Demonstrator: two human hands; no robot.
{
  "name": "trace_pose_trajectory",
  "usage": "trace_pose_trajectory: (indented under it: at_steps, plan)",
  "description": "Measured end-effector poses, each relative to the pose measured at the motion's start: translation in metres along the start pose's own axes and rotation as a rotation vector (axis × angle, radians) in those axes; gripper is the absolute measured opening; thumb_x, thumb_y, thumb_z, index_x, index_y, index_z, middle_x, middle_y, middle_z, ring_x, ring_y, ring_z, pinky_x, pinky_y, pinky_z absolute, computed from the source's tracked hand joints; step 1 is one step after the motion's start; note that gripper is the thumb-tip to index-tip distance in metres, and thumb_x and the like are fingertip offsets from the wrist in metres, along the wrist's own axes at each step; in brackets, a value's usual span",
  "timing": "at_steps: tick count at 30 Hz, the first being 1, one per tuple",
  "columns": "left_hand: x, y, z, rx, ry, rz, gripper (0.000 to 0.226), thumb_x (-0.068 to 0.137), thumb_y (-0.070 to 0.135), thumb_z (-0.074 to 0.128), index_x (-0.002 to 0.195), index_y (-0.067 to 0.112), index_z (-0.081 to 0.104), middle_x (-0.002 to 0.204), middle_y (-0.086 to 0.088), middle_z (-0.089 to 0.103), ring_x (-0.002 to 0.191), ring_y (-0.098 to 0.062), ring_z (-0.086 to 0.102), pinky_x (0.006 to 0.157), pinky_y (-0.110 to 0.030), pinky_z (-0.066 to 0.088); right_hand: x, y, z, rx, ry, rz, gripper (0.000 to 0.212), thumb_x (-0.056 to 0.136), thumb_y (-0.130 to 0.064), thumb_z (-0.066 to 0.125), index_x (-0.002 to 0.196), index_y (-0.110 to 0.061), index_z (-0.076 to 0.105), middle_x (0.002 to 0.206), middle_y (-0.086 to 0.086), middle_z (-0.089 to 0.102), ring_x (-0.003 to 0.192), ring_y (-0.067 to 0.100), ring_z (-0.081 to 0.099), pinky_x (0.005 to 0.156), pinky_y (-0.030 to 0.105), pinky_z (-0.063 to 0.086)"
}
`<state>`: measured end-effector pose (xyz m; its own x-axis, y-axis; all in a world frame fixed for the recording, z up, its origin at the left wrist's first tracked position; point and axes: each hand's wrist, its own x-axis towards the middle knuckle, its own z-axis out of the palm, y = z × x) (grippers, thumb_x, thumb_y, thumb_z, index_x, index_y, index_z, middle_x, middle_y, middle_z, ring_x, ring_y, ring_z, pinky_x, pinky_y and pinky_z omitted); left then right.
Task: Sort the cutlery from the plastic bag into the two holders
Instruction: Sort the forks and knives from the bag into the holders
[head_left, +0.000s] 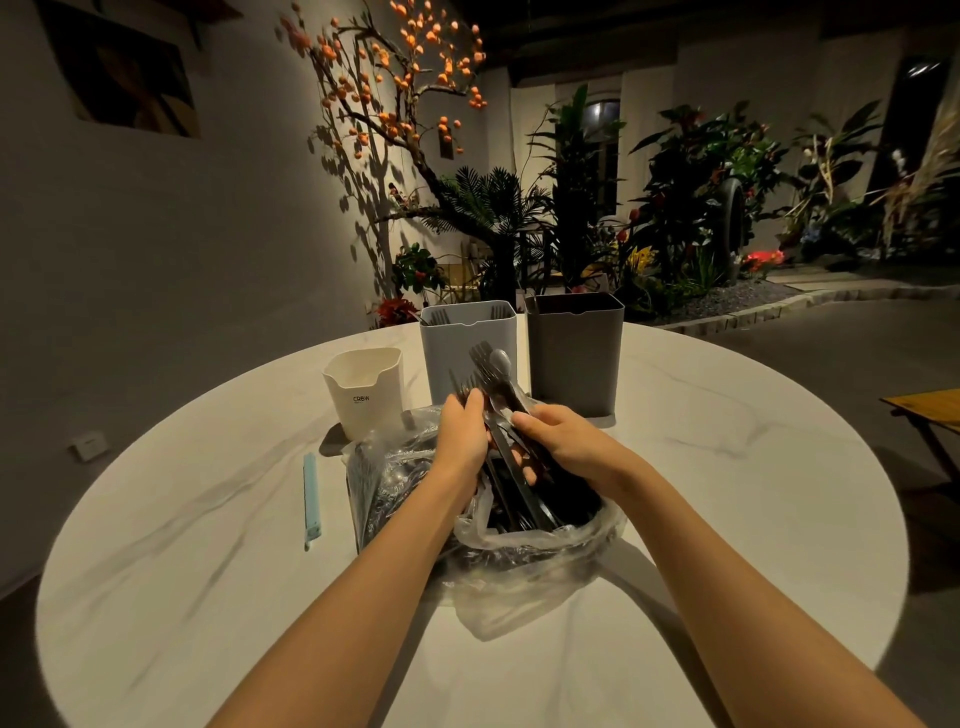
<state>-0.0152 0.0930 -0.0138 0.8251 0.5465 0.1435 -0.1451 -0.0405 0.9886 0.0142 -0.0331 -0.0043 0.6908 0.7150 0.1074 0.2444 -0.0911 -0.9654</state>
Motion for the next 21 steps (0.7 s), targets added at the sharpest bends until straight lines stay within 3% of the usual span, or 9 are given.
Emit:
trace_pose_trajectory:
  at_steps: [3,7,11,13,15,18,21]
  plan:
    - [0.003,0.002,-0.002,-0.073,0.059,0.005,0.026,0.105,0.021,0.03,0.108,0.004,0.05,0.094,-0.01,0.062,0.084,-0.024,0.062,0.076,-0.038,0.054,0.003,0.001,0.001,-0.042,0.09,0.033,0.025,0.104,-0.024,0.037,0.09,-0.009,0.053,0.069,0.006,0.061,0.051,0.009,0.058,0.055,0.021,0.052]
    - [0.006,0.002,-0.003,-0.116,0.098,0.034,0.021,0.105,0.018,0.028,0.098,0.011,0.047,0.08,-0.002,0.06,0.07,-0.014,0.054,0.063,-0.026,0.045,0.011,0.007,0.001,-0.385,0.281,-0.023,0.025,0.103,-0.026,0.039,0.085,-0.015,0.051,0.076,-0.001,0.056,0.072,0.013,0.054,0.075,0.032,0.047]
    - [0.009,0.001,-0.003,-0.162,0.161,0.07,0.023,0.105,0.022,0.028,0.088,0.018,0.043,0.073,-0.001,0.052,0.062,-0.014,0.045,0.059,-0.027,0.04,0.016,0.011,-0.001,-0.562,0.487,-0.032,0.028,0.102,-0.03,0.039,0.077,-0.019,0.046,0.07,-0.001,0.053,0.068,0.018,0.051,0.07,0.039,0.045]
    - [0.009,0.002,-0.004,-0.163,0.16,0.076,0.021,0.105,0.023,0.029,0.092,0.015,0.044,0.076,0.0,0.053,0.066,-0.012,0.047,0.061,-0.025,0.041,0.013,0.007,-0.003,-0.421,0.41,-0.039,0.03,0.103,-0.027,0.039,0.076,-0.016,0.045,0.066,-0.001,0.048,0.06,0.015,0.044,0.059,0.03,0.041]
    - [0.008,0.002,-0.005,-0.114,0.152,0.07,0.02,0.105,0.025,0.03,0.101,0.011,0.045,0.083,-0.001,0.056,0.073,-0.012,0.052,0.065,-0.025,0.044,0.006,0.001,-0.003,-0.146,0.189,-0.038,0.031,0.104,-0.022,0.038,0.075,-0.012,0.043,0.062,0.0,0.043,0.051,0.011,0.038,0.048,0.02,0.033]
    - [0.006,0.003,-0.004,-0.091,0.131,0.064,0.024,0.104,0.028,0.033,0.112,0.009,0.046,0.102,-0.009,0.06,0.096,-0.025,0.059,0.087,-0.04,0.051,-0.005,-0.005,-0.003,-0.028,-0.059,-0.013,0.034,0.105,-0.025,0.036,0.074,-0.011,0.044,0.059,0.0,0.046,0.047,0.008,0.04,0.049,0.017,0.036]
    - [0.004,0.006,-0.003,-0.083,0.114,0.058,0.025,0.105,0.027,0.031,0.113,0.01,0.047,0.107,-0.012,0.059,0.103,-0.027,0.058,0.096,-0.045,0.048,-0.006,-0.006,-0.004,0.033,-0.145,0.018,0.035,0.105,-0.026,0.035,0.075,-0.011,0.044,0.055,-0.002,0.042,0.045,0.007,0.036,0.046,0.014,0.035]
